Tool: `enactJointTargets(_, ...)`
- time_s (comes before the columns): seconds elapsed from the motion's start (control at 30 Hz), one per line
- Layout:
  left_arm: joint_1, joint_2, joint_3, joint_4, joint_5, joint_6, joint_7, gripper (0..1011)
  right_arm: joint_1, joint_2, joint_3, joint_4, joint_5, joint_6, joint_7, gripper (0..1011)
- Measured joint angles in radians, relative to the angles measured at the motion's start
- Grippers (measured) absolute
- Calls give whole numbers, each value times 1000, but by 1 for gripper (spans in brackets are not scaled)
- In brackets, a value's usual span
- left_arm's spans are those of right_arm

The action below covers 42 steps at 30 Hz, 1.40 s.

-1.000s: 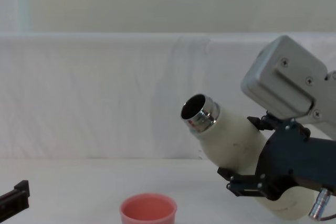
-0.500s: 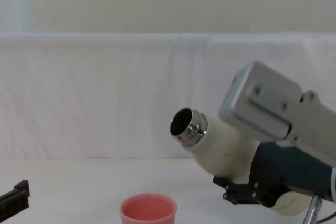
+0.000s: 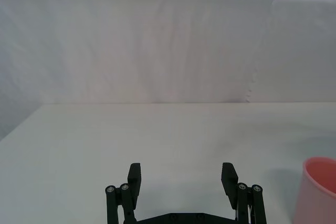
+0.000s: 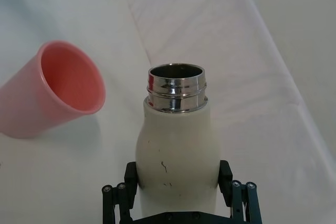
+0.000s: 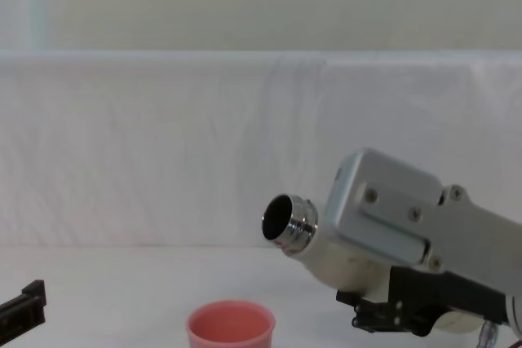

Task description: Grasp the thermos with one hand and pour water into the cup lid.

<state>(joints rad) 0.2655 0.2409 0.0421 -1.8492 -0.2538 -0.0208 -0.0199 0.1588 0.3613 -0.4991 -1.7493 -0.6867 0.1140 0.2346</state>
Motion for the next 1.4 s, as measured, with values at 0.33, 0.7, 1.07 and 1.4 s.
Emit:
enactJointTargets(0.33, 0, 0, 0, 0, 0, 0, 0, 1001, 12, -4, -23, 16, -63, 12, -7, 947)
enactJointTargets(0.7, 0, 0, 0, 0, 0, 0, 0, 1001, 26, -6, -41, 20, -107, 18, -5, 947)
enactJointTargets(1.07, 0, 0, 0, 0, 0, 0, 0, 1001, 36, -1, -58, 25, -152, 27, 0, 947)
enactJointTargets(1.4, 0, 0, 0, 0, 0, 0, 0, 1001, 47, -2, -67, 34, -172, 31, 4, 947)
